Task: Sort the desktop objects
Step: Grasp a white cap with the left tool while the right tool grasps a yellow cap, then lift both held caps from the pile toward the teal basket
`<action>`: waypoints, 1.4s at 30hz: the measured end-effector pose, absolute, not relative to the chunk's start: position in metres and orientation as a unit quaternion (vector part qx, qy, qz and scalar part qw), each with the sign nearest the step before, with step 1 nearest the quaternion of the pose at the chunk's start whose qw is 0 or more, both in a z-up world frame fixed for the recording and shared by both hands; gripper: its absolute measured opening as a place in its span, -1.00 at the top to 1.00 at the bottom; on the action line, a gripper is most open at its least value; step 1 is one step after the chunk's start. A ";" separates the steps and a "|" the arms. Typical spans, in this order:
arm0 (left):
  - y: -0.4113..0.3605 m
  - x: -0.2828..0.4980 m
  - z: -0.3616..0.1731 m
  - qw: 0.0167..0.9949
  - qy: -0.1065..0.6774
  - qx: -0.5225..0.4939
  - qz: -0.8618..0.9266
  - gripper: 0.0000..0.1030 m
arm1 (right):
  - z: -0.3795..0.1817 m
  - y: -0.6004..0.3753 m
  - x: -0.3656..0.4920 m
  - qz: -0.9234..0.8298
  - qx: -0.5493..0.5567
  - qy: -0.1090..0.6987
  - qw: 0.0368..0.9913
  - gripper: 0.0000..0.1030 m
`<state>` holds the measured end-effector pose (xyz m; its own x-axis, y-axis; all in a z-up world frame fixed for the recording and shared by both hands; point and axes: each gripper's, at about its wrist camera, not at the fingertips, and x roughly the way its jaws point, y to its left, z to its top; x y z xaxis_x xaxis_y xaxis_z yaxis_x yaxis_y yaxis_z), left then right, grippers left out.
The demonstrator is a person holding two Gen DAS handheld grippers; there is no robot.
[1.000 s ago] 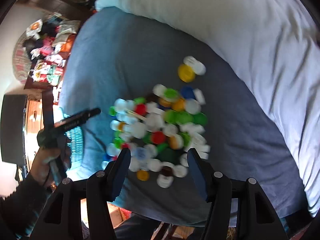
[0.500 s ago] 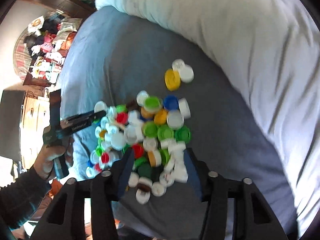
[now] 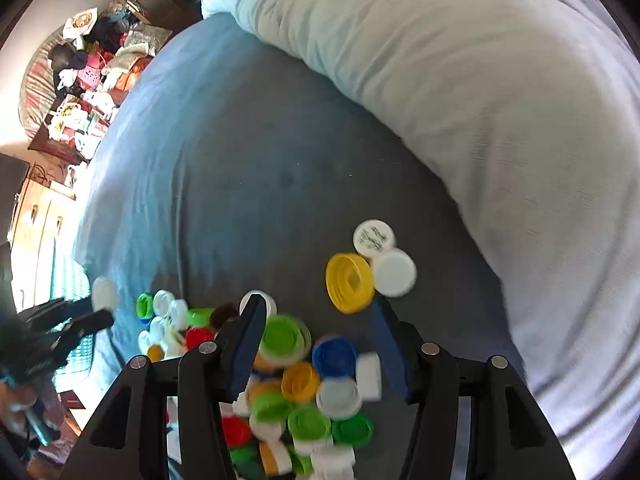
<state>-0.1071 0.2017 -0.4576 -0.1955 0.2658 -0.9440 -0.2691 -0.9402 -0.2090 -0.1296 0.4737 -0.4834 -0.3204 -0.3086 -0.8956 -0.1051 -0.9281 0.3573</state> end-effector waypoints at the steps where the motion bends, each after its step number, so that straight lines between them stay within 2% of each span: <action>1: 0.202 -0.106 -0.458 0.173 0.000 -0.611 0.773 0.23 | -0.488 0.472 -0.133 -0.790 0.583 -0.179 0.063 -0.12; 3: 0.199 -0.106 -0.457 0.176 -0.004 -0.613 0.770 0.23 | -0.500 0.469 -0.139 -0.783 0.594 -0.177 0.052 -0.07; 13: 0.193 -0.097 -0.449 0.179 -0.018 -0.609 0.773 0.23 | -0.523 0.466 -0.154 -0.792 0.589 -0.157 0.016 -0.07; 15: 0.194 -0.098 -0.449 0.179 -0.017 -0.609 0.773 0.23 | -0.527 0.461 -0.156 -0.789 0.597 -0.142 0.020 0.14; 22: 0.200 -0.101 -0.430 0.179 -0.020 -0.600 0.779 0.23 | -0.507 0.465 -0.143 -0.789 0.594 -0.156 0.030 0.15; 32: 0.211 -0.097 -0.342 0.194 -0.019 -0.565 0.802 0.23 | -0.374 0.466 -0.096 -0.820 0.539 -0.181 0.062 0.15; 42: 0.190 -0.075 -0.246 0.197 -0.023 -0.521 0.830 0.23 | -0.249 0.432 -0.080 -0.857 0.484 -0.143 0.100 0.15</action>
<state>-0.0747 0.1904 -0.2464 -0.3787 0.3519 -0.8560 -0.3033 -0.9210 -0.2444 -0.0804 0.4323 -0.2487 -0.5109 -0.3098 -0.8019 0.0324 -0.9391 0.3422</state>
